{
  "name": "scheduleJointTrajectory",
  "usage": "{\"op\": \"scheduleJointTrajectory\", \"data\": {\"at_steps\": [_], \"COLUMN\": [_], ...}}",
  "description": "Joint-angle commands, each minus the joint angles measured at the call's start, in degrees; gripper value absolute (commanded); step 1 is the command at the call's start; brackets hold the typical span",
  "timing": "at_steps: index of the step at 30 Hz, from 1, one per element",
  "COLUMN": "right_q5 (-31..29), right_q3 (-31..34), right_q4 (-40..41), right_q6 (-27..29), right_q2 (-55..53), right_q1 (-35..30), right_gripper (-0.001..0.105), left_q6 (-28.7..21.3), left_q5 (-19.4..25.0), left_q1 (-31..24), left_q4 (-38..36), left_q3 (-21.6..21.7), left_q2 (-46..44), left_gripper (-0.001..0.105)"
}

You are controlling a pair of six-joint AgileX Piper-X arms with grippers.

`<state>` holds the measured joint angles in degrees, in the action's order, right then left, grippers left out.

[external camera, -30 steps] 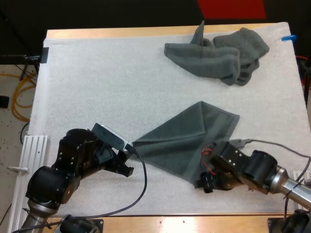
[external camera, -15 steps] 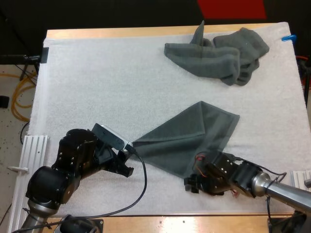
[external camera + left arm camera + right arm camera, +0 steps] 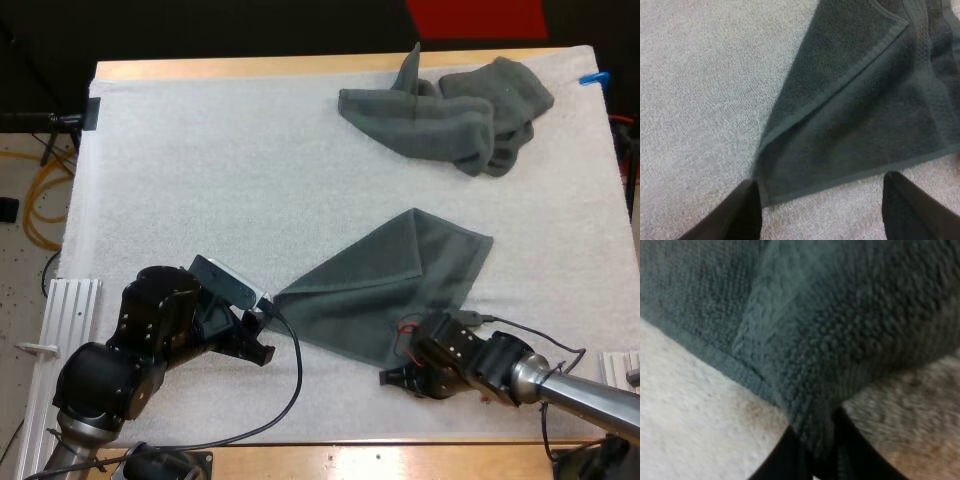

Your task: Pick towel from pile fold and stack

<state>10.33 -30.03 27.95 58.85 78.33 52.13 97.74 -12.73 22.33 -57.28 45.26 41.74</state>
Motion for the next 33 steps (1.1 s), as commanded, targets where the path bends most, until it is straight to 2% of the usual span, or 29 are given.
{"op": "scheduleJointTrajectory", "data": {"at_steps": [1, 5, 8, 10, 12, 15, 16, 17, 19, 20, 22, 26, 33], "right_q5": [-2.45, -6.87, -9.95, -13.1, -14.19, -14.55, -14.53, -14.53, -14.53, -14.53, -14.58, -14.61, -14.61], "right_q3": [0.33, 0.33, 0.33, 0.33, 0.33, 0.33, 0.33, 0.33, 0.33, 0.33, 0.33, 0.33, 0.33], "right_q4": [6.09, 16.84, 22.95, 27.26, 27.39, 27.39, 27.39, 27.39, 27.39, 27.39, 27.39, 27.39, 27.39], "right_q6": [3.04, 9.86, 12.82, 14.56, 14.72, 14.84, 15.05, 15.74, 16.05, 16.05, 16.05, 15.94, 15.94], "right_q2": [-1.11, -7.23, -11.57, -16.02, -17.31, -17.36, -17.36, -17.36, -17.36, -17.36, -17.36, -17.36, -17.36], "right_q1": [0.05, 0.05, 0.05, 0.05, 0.05, 0.05, 0.05, 0.05, 0.05, 0.05, 0.05, 0.05, 0.05], "right_gripper": [0.0, 0.0, 0.0, 0.0, 0.0, 0.0, 0.0, 0.0, 0.0, 0.0, 0.0, 0.0, 0.0], "left_q6": [-0.23, -0.23, -0.23, -0.1, 0.93, 0.97, 0.97, 1.23, 2.9, 5.38, 9.52, 14.17, 14.19], "left_q5": [0.07, 0.07, -1.2, -7.9, -10.8, -10.98, -10.78, -7.74, -3.21, 0.1, 3.5, 4.63, 4.9], "left_q1": [0.16, 0.16, 0.16, 0.16, 0.37, 3.11, 4.47, 8.97, 12.58, 14.87, 17.33, 19.91, 20.35], "left_q4": [-0.25, -0.12, -0.06, -0.28, -0.35, -1.42, -1.81, -2.33, -1.96, -1.02, 1.48, 8.02, 14.49], "left_q3": [0.23, 0.23, 0.23, 0.23, 0.23, 0.14, -0.05, -0.85, -1.86, -2.78, -4.2, -5.58, -5.59], "left_q2": [-0.09, -0.09, 0.01, 2.45, 6.08, 10.09, 11.54, 14.44, 17.32, 19.24, 21.73, 27.65, 35.9], "left_gripper": [0.052, 0.052, 0.052, 0.052, 0.052, 0.052, 0.052, 0.052, 0.052, 0.052, 0.052, 0.052, 0.052]}}
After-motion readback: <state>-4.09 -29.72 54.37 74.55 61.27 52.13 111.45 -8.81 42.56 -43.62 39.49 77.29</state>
